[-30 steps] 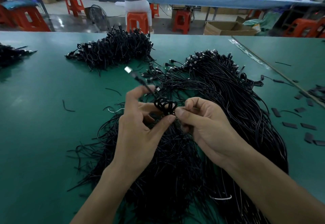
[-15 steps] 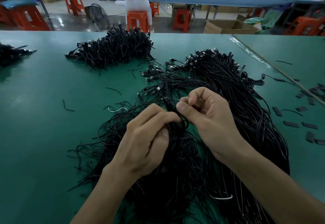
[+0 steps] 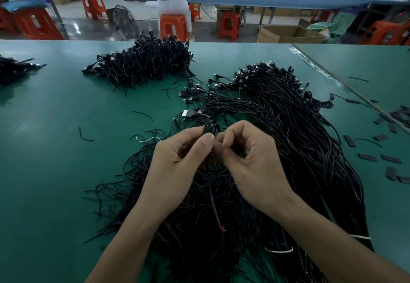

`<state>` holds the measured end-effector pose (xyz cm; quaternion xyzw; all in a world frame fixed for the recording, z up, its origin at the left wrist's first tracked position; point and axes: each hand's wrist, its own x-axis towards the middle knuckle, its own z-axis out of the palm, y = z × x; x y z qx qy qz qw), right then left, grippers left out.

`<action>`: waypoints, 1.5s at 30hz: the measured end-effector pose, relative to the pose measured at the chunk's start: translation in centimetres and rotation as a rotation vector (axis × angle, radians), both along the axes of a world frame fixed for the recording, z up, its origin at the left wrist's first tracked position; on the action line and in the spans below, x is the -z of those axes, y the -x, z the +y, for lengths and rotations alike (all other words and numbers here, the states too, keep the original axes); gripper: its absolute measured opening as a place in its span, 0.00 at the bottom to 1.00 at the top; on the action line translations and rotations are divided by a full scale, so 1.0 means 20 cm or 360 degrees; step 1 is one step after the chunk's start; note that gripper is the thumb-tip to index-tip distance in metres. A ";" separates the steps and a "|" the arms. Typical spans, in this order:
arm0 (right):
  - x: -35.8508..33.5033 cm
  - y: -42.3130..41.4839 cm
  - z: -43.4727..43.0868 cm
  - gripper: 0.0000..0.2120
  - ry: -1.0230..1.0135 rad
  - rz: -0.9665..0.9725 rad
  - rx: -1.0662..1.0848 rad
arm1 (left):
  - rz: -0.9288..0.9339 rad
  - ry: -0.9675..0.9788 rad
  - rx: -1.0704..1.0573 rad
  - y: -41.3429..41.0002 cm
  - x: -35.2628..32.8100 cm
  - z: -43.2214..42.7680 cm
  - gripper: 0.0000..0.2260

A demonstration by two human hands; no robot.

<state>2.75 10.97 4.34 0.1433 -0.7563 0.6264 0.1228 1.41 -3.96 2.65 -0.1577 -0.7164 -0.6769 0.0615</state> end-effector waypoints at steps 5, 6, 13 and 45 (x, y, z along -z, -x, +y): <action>0.00 0.01 0.01 0.13 0.0073 -0.0193 0.0067 | 0.0094 -0.0002 0.0033 0.01 0.01 -0.03 0.12; 0.00 0.01 0.01 0.13 0.0168 -0.0293 0.0060 | 0.0136 0.0026 0.0044 0.01 0.01 -0.03 0.13; -0.02 0.01 0.05 0.13 0.0964 -0.1169 -0.0306 | 0.0474 0.0295 -0.0017 -0.03 -0.04 -0.06 0.16; -0.10 0.26 0.24 0.09 -0.0510 -0.0225 0.0097 | 0.0244 0.0730 -0.0028 0.51 -0.05 -0.12 0.21</action>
